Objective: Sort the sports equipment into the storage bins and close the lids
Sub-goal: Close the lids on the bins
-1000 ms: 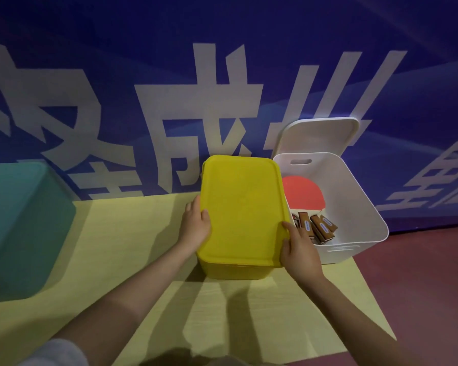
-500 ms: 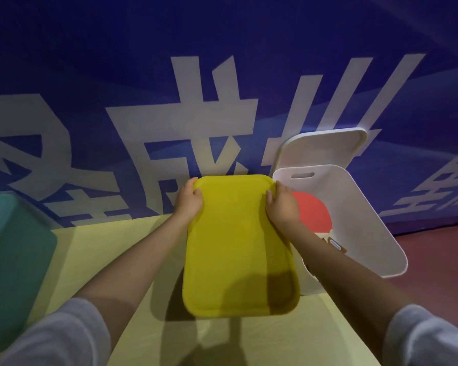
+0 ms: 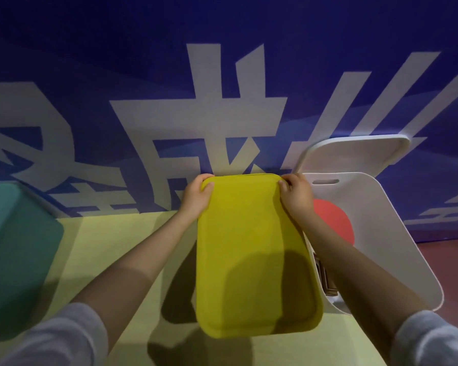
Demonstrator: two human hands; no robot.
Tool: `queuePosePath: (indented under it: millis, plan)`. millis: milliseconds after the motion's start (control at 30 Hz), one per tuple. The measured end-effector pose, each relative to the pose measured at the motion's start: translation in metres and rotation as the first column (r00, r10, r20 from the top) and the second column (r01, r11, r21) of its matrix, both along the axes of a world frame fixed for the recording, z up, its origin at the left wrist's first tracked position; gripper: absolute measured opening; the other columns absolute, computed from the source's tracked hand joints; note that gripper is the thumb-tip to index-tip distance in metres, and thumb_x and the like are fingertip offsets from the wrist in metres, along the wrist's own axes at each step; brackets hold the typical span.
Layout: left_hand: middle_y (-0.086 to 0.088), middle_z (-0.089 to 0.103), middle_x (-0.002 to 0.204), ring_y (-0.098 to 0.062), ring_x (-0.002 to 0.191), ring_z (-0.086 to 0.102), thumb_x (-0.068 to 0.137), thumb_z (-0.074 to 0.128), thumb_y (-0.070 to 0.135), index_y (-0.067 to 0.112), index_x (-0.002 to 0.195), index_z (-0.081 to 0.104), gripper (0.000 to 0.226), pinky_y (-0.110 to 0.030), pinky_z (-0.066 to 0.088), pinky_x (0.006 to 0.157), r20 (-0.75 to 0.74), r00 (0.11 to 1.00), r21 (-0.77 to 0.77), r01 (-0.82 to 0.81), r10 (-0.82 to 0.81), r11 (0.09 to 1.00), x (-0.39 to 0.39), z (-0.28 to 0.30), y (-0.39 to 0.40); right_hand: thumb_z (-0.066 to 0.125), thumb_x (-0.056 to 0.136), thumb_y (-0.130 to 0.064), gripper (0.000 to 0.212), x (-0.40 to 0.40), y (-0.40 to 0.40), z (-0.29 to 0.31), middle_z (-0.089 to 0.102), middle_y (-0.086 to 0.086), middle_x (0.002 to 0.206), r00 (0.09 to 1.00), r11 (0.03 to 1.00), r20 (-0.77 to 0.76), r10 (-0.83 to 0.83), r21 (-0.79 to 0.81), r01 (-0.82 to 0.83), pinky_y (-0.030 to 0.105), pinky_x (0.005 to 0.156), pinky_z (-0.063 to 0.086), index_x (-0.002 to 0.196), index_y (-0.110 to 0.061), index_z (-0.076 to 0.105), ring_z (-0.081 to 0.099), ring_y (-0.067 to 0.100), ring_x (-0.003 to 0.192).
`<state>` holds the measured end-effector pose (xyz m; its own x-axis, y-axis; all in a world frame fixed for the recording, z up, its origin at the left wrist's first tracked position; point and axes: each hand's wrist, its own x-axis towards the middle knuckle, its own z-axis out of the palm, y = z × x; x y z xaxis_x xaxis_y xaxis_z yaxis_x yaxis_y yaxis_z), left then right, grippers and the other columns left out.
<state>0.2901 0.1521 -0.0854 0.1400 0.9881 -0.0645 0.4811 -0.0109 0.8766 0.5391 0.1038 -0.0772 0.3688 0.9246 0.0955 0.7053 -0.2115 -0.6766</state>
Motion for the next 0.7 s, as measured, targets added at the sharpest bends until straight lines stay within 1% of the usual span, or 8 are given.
queuePosePath:
  millis: [100, 167, 233, 333, 400, 433, 567, 700]
  plan:
    - [0.004, 0.058, 0.110, -0.015, 0.104, 0.054, 0.098, 0.047, 0.018, 0.015, 0.118, 0.060, 0.025, -0.029, 0.043, 0.088, 0.055, 0.998, 0.026, -0.026, 0.025, 0.999, -0.010, -0.003, -0.001, 0.051, 0.096, -0.022, 0.024, -0.005, -0.002, 0.000, 0.062, 0.010, 0.110, 0.999, 0.999, -0.037, 0.017, -0.028, -0.018, 0.032, 0.087, 0.042, 0.110, -0.007, 0.063, 0.056, 0.023, 0.098]
    - [0.003, 0.059, 0.112, -0.012, 0.103, 0.053, 0.098, 0.047, 0.018, 0.016, 0.119, 0.060, 0.024, -0.027, 0.043, 0.088, 0.049, 0.999, 0.017, -0.018, 0.017, 1.000, -0.019, -0.005, -0.005, 0.051, 0.096, -0.024, 0.020, -0.008, -0.004, -0.001, 0.061, 0.008, 0.107, 0.998, 0.997, -0.024, 0.055, -0.044, -0.056, 0.028, 0.082, 0.042, 0.107, -0.011, 0.061, 0.055, 0.018, 0.093]
    - [0.002, 0.060, 0.114, -0.011, 0.103, 0.053, 0.098, 0.047, 0.018, 0.015, 0.119, 0.059, 0.025, -0.025, 0.041, 0.086, 0.028, 1.000, 0.025, 0.001, -0.001, 1.000, -0.026, -0.006, -0.010, 0.050, 0.097, -0.023, 0.019, -0.012, -0.010, -0.002, 0.060, 0.007, 0.106, 0.997, 0.995, -0.014, 0.082, -0.059, -0.083, 0.026, 0.080, 0.041, 0.107, -0.011, 0.060, 0.055, 0.018, 0.093]
    - [-0.002, 0.061, 0.117, -0.015, 0.107, 0.054, 0.098, 0.046, 0.018, 0.013, 0.120, 0.059, 0.026, -0.027, 0.042, 0.089, -0.008, 1.000, 0.047, 0.030, -0.029, 0.998, -0.030, -0.006, -0.013, 0.047, 0.098, -0.021, 0.026, -0.019, -0.019, -0.006, 0.060, 0.010, 0.115, 0.995, 0.994, -0.013, 0.104, -0.041, -0.104, 0.030, 0.088, 0.043, 0.118, -0.010, 0.059, 0.056, 0.024, 0.104]
    - [-0.004, 0.061, 0.121, -0.017, 0.111, 0.053, 0.098, 0.045, 0.018, 0.014, 0.121, 0.060, 0.028, -0.027, 0.041, 0.091, -0.047, 0.998, 0.065, 0.048, -0.045, 0.997, -0.029, -0.005, -0.013, 0.049, 0.098, -0.026, 0.036, -0.019, -0.023, -0.006, 0.057, 0.011, 0.125, 0.994, 0.992, -0.006, 0.112, -0.057, -0.112, 0.036, 0.097, 0.041, 0.129, -0.010, 0.055, 0.053, 0.027, 0.115]
    - [-0.004, 0.061, 0.122, -0.017, 0.112, 0.053, 0.099, 0.045, 0.018, 0.014, 0.122, 0.060, 0.028, -0.027, 0.041, 0.091, -0.064, 0.997, 0.072, 0.053, -0.048, 0.996, -0.028, -0.004, -0.013, 0.050, 0.097, -0.029, 0.038, -0.018, -0.023, -0.005, 0.057, 0.011, 0.126, 0.992, 0.990, -0.003, 0.124, -0.069, -0.124, 0.036, 0.098, 0.040, 0.129, -0.010, 0.055, 0.053, 0.027, 0.116]
    - [-0.003, 0.062, 0.121, -0.016, 0.111, 0.054, 0.099, 0.045, 0.018, 0.015, 0.121, 0.061, 0.028, -0.024, 0.039, 0.087, -0.083, 0.996, 0.077, 0.041, -0.035, 0.996, -0.028, -0.002, -0.014, 0.052, 0.096, -0.029, 0.027, -0.013, -0.016, -0.002, 0.063, 0.009, 0.111, 0.987, 0.985, -0.040, 0.156, -0.067, -0.159, 0.027, 0.085, 0.039, 0.112, -0.011, 0.065, 0.055, 0.019, 0.098]
    - [-0.001, 0.064, 0.117, -0.014, 0.107, 0.056, 0.098, 0.045, 0.017, 0.016, 0.118, 0.063, 0.027, -0.023, 0.042, 0.086, -0.077, 0.996, 0.087, 0.049, -0.042, 0.995, -0.029, -0.001, -0.013, 0.052, 0.096, -0.026, 0.023, -0.013, -0.013, -0.003, 0.063, 0.008, 0.108, 0.989, 0.989, -0.054, 0.141, -0.038, -0.143, 0.026, 0.083, 0.040, 0.108, -0.012, 0.066, 0.052, 0.014, 0.093]
